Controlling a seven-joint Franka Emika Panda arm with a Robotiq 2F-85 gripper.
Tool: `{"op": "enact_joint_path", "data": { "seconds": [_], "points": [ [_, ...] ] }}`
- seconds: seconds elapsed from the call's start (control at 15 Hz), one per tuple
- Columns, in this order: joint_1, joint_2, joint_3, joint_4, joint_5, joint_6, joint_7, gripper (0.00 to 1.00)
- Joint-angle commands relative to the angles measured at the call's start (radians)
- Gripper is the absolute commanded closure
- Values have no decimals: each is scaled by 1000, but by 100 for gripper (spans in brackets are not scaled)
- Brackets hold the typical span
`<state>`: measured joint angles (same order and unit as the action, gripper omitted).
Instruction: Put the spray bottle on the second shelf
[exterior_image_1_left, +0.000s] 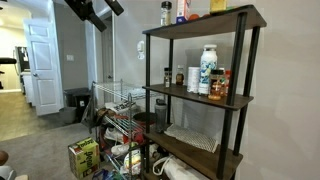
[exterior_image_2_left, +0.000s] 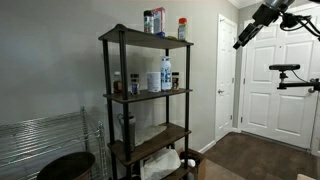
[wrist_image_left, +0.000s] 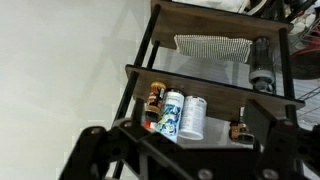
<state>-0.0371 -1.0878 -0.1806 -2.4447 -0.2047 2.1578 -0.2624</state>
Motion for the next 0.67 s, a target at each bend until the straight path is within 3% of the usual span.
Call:
{"op": "enact_joint_path", "data": {
  "seconds": [0.0,0.6],
  "points": [
    [17,41,29,31,29,64,46,0],
    [132,220,136,279,102,143,64,0]
  ]
}}
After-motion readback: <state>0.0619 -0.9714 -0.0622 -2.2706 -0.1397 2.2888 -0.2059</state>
